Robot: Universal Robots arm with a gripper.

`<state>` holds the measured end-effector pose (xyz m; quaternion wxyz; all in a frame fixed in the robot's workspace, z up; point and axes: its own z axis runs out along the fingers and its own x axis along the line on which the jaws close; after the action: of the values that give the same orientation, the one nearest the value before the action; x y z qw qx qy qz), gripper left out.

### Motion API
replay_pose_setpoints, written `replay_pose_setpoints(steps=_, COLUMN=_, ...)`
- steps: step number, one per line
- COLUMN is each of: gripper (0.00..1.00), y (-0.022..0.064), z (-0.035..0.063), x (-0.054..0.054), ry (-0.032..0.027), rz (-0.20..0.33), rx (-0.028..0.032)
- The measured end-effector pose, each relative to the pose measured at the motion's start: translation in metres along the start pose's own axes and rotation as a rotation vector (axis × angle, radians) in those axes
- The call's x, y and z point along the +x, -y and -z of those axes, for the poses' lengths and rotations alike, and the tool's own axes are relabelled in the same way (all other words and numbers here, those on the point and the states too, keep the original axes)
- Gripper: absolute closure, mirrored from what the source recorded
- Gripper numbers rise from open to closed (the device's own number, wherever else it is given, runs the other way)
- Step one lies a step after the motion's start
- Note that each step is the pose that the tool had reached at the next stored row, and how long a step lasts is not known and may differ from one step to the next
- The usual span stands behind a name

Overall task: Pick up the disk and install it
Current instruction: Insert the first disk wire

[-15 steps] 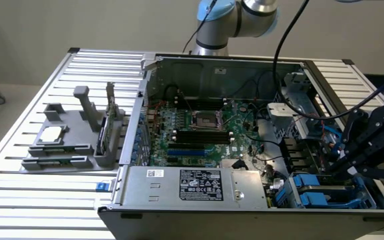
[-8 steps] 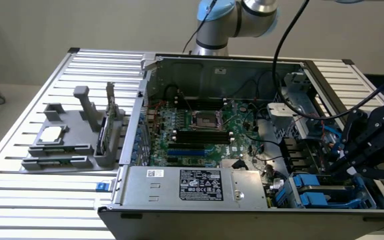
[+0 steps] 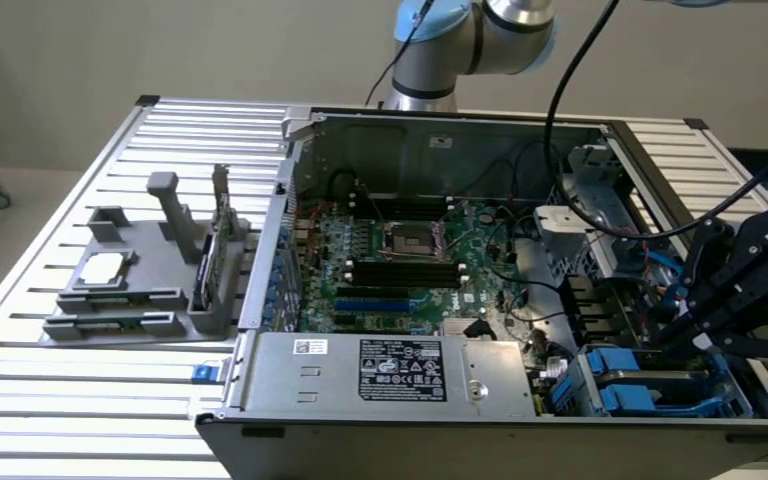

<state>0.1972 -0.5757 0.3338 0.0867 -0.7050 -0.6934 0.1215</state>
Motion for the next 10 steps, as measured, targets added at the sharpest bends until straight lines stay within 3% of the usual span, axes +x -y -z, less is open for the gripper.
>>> replay_pose_setpoints(steps=10, gripper=0.84, y=-0.0021, z=0.0006, x=0.0, ry=-0.0015, rz=0.004, rx=0.0003)
